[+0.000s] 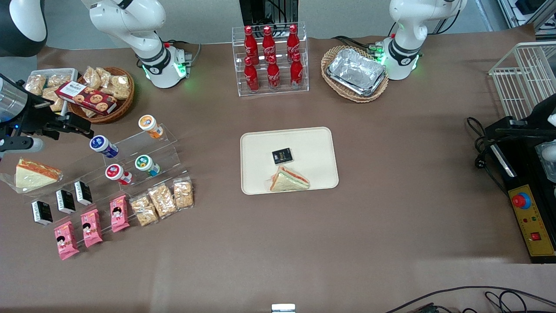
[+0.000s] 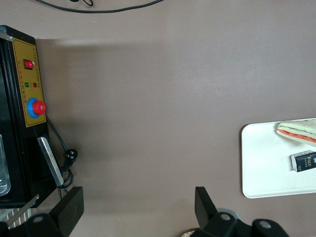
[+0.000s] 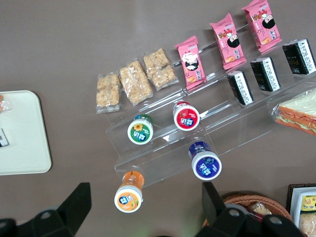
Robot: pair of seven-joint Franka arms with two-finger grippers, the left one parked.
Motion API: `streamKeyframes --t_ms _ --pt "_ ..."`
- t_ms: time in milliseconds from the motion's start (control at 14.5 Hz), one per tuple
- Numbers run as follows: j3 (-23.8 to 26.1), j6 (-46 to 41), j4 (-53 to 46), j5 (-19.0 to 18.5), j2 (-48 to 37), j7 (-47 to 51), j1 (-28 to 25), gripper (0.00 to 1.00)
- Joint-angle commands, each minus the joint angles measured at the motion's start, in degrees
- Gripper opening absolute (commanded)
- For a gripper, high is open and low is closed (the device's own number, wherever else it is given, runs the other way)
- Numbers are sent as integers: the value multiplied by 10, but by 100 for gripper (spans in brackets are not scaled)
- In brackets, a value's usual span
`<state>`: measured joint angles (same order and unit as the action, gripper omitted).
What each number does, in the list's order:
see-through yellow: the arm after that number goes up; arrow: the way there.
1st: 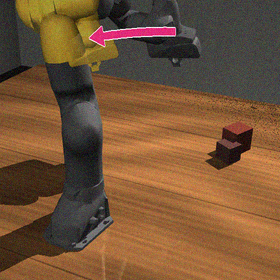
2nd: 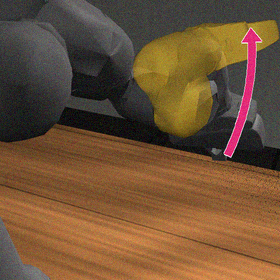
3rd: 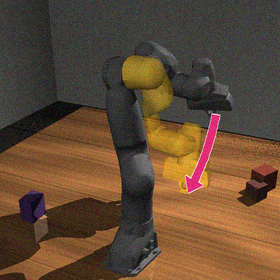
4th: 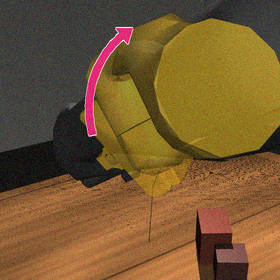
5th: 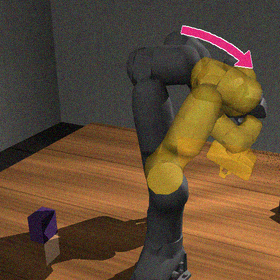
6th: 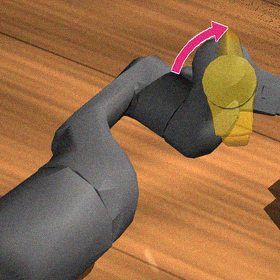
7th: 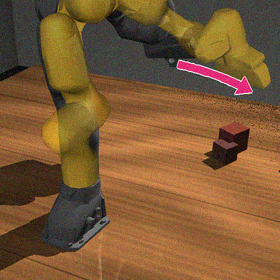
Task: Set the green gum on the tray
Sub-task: 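Move the right gripper over the snack rack toward the green gum bottle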
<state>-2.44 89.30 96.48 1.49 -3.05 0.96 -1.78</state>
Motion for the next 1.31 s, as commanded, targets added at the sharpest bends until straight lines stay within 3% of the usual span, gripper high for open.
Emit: streamKeyframes --t_ms 0,894,1238 --pt "1 -16 -11 -1 -1 1 0 100" --pt "2 -17 -3 4 1 6 -9 100" --pt "2 -9 60 15 -40 7 -32 100"
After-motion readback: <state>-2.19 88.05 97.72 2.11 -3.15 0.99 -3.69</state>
